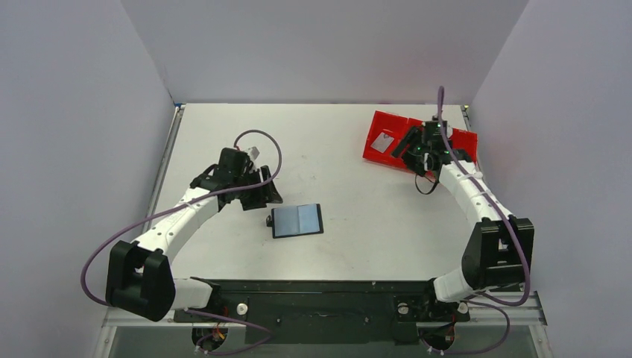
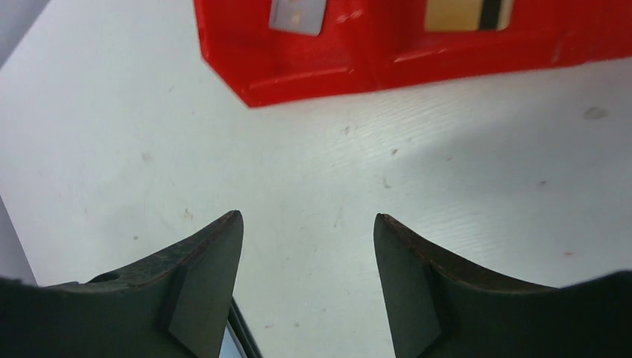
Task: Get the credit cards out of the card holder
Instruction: Remove the credit card from the card holder.
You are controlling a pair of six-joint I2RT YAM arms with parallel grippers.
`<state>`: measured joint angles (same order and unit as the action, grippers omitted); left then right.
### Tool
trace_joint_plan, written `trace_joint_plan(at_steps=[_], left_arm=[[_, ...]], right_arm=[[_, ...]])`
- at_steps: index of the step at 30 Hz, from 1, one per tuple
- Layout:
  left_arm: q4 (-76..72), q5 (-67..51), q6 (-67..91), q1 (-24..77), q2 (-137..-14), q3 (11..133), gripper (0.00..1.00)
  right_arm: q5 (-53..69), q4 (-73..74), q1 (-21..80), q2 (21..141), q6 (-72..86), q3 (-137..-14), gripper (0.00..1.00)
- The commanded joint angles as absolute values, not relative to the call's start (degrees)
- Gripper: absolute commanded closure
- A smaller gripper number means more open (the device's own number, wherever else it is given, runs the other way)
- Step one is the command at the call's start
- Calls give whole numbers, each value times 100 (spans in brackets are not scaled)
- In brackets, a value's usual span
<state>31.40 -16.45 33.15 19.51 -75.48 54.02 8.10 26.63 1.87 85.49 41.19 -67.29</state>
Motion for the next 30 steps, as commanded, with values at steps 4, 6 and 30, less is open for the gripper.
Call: trace_joint_plan(at_steps=[4,6,30], left_arm=[[3222,-1143,3386,1760,-7295,5201,43],[3282,-1033,3384,1713,-7275,5154,43],[3582,-591,3338,1089,-6998,4977,43]], right_arm=[[457,2086,1519,8387,4419,-6321,39],[365,2035,1974,8491,4503,-6336,39],[18,2088,5283,11048,4974,-8106,44]])
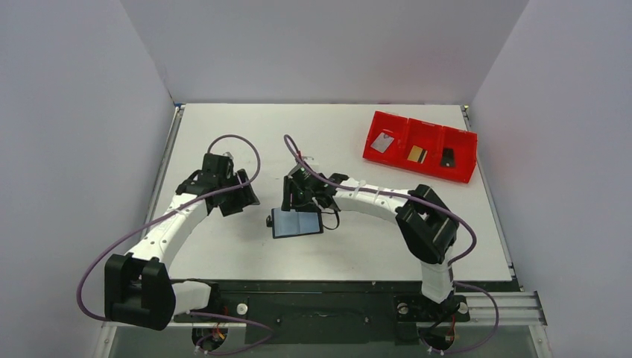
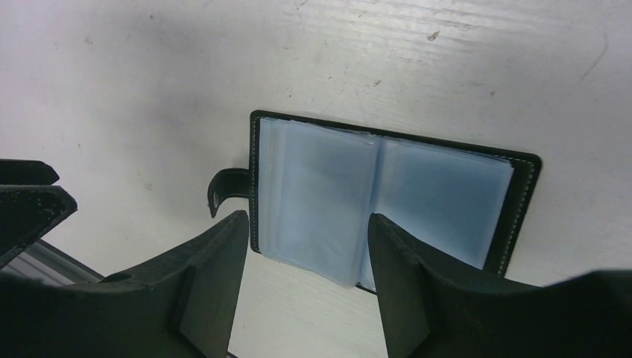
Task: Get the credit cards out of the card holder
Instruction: Remove the credit card from the card holder.
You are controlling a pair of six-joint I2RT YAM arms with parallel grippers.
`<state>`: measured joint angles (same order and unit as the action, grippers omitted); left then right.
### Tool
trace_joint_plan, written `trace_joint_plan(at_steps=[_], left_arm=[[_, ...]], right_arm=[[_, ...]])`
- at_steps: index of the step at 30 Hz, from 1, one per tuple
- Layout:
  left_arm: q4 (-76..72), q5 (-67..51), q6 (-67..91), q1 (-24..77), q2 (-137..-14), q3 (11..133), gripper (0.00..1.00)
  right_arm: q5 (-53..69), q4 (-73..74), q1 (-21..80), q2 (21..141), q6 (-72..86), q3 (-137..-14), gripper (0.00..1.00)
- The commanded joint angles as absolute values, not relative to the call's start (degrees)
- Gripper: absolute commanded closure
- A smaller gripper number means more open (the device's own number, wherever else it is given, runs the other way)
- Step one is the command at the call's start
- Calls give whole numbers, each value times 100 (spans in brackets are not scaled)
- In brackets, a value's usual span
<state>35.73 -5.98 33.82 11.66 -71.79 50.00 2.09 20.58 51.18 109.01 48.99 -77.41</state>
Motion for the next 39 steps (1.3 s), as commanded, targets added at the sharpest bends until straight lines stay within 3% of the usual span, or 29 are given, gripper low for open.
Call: trace_joint_plan(at_steps=[1,20,28,35,39], left_arm=[[3572,-608,3334,1081,-6986,4972,43],[3474,-847,3358,993,-6993,4872,43],[3468,-902,3362,980,-7000,4872,43],[3433,-1213,3293,984,-7061,4849,43],[3246,-1613,3277,984,-7119,4773,43]], right_arm=[[-66,2135,5309,11131,4970,-8135,45],[-667,2683,5642,11862,4860,-8480,51],[-711,2879,5660,12079,4809,-8514,72],[-480,2600,5556,12009,4901,-8172,97],[-91,2010,5406,11862,5003,-7693,100]])
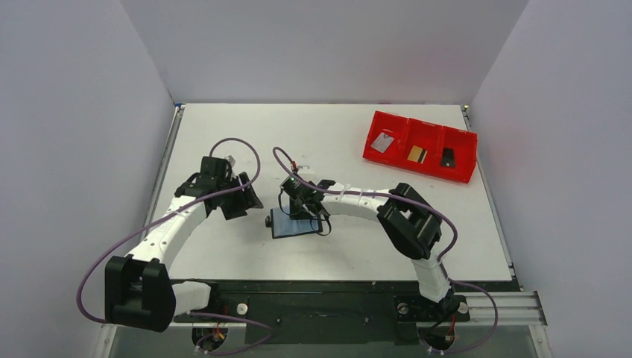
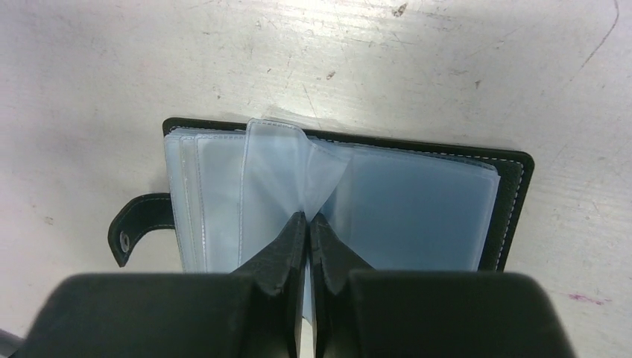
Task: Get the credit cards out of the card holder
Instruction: Remove the credit card from the card holder.
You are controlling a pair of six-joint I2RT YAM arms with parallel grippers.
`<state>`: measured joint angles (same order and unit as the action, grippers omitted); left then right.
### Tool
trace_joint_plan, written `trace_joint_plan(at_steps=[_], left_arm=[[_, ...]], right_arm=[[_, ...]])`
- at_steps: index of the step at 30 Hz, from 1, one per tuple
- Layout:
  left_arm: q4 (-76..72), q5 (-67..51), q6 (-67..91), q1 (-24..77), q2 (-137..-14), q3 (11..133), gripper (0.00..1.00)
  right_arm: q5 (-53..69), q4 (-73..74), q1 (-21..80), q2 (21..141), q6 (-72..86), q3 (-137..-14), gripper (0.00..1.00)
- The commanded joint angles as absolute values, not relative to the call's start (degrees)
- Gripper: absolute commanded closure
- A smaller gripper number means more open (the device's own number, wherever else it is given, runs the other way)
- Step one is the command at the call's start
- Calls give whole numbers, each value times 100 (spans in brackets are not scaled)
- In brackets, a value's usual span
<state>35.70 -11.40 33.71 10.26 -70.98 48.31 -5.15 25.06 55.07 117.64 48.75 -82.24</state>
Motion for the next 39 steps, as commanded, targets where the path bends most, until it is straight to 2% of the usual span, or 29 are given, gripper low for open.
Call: trace_joint_plan(at_steps=[1,10,20,27,39], left_arm=[[3214,-1743,3289,991,-7124,4751,43],[2913,-2111,3452,1348,-7304,4843,45],[2375,-2015,3771,1901,-7897,4750,55],[2038,-1997,3846,2019,-8307,4710,63],[1720,-1536,3990,2236,-8770,4582,65]], right_arm=[[138,1906,5359,11825,5015,-7544,100],[1162,580,5025,11821,5373,-6769,100],[1500,-269,4829,11847,5705,-6254,100],[1503,-349,4795,11855,5738,-6147,100],[1512,-356,4743,11783,5706,-6066,100]])
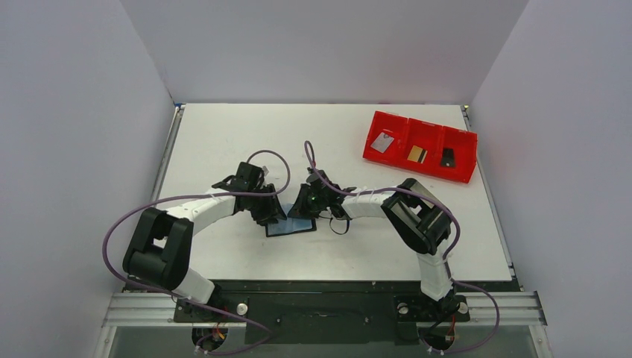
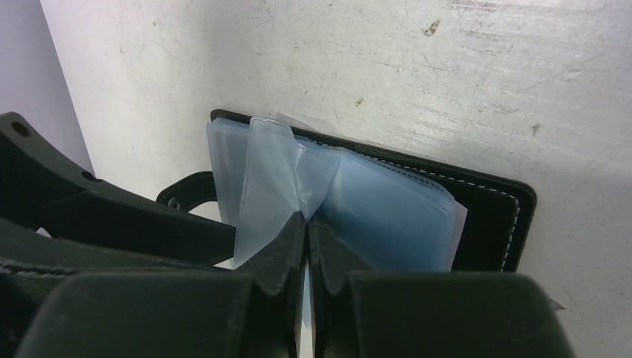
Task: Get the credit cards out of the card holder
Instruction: Remove the credit card from the card holder.
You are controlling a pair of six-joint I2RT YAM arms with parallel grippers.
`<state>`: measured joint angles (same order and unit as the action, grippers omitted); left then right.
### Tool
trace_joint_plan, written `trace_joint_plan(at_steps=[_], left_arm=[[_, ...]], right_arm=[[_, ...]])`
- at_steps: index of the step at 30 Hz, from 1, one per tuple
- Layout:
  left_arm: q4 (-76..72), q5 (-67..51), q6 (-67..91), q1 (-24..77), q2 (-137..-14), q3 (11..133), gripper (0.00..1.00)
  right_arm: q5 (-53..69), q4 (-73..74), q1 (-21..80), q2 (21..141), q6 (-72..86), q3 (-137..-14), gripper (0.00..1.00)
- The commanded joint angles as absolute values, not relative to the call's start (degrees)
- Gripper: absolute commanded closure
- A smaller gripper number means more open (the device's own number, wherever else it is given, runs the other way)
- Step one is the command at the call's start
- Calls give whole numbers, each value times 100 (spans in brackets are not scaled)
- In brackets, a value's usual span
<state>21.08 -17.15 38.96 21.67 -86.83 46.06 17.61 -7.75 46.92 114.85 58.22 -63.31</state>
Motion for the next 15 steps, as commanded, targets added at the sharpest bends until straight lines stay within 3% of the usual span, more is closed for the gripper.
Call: trace_joint_plan(at_steps=[1,6,10,12,15], left_arm=[[1665,-1537,3995,2268,-8824,4581,66],[1517,-1594,4069,2348,-8914,4562,73],[1494,-1597,4087,2379,-8897,4574,93],[1516,-1593,4089,2388,-8886,4583,100],[1532,-1622,4083,2430,-8818,4579,100]], right_arm=[[1507,-359,4745,11768,5702,-6065,100],[1480,-340,4742,11658,5653,-6045,100],[1415,-223,4746,11490,5583,-6101,100],[1381,-130,4754,11371,5535,-6161,90],[1280,-29,4769,11130,5513,-6184,75]])
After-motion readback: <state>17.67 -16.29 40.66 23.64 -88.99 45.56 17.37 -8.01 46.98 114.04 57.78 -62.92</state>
